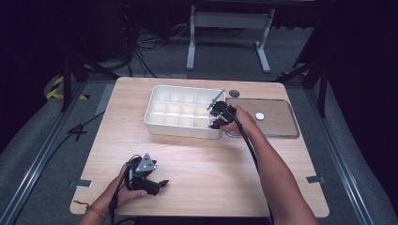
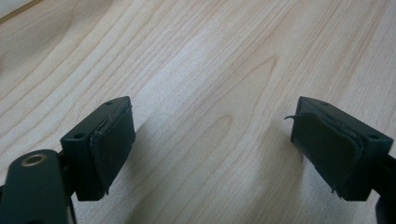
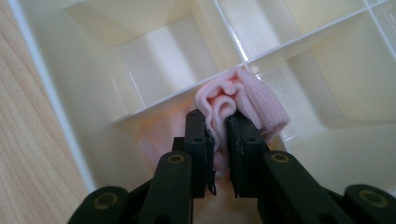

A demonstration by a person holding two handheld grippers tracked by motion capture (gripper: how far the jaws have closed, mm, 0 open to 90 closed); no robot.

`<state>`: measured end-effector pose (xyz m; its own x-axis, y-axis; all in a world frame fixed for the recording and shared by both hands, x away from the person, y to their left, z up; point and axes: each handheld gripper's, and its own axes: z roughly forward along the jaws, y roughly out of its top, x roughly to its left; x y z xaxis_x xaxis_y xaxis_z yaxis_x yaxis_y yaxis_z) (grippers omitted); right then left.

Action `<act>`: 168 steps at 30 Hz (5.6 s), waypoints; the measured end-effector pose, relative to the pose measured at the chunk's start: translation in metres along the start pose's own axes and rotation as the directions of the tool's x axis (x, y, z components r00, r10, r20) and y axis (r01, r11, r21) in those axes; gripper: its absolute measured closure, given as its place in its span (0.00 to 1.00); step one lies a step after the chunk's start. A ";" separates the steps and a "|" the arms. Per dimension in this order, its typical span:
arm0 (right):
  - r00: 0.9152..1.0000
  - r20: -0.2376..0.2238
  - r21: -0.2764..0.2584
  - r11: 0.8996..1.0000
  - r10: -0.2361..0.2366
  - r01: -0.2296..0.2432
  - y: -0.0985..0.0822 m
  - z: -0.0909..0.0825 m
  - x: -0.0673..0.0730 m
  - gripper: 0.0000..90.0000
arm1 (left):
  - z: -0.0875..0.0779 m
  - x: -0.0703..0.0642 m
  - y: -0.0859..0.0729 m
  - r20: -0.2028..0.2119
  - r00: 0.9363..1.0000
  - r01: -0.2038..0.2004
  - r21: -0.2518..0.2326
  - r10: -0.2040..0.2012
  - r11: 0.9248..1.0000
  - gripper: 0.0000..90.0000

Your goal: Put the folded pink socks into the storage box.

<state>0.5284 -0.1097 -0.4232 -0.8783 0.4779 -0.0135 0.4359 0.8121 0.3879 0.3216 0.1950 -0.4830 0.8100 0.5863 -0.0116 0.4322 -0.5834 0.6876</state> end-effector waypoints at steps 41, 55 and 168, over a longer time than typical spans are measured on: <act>0.995 0.098 -0.288 0.958 0.027 0.002 -0.036 -0.071 0.037 0.51 | 0.002 0.002 0.002 0.009 1.000 -0.006 0.001 0.006 1.000 0.14; 0.994 0.111 -0.335 0.942 0.020 0.019 -0.069 -0.084 0.054 0.45 | 0.002 0.002 0.002 0.009 1.000 -0.004 0.001 0.004 1.000 0.14; 0.964 0.087 -0.442 0.876 0.253 -0.190 -0.280 -0.051 0.083 0.31 | 0.002 0.000 0.001 -0.001 1.000 0.005 -0.001 -0.005 1.000 0.14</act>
<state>0.3233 -0.3138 -0.4862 -0.7188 0.6952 0.0051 0.4623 0.4725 0.7503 0.3229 0.1933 -0.4834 0.8077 0.5894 -0.0144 0.4357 -0.5801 0.6882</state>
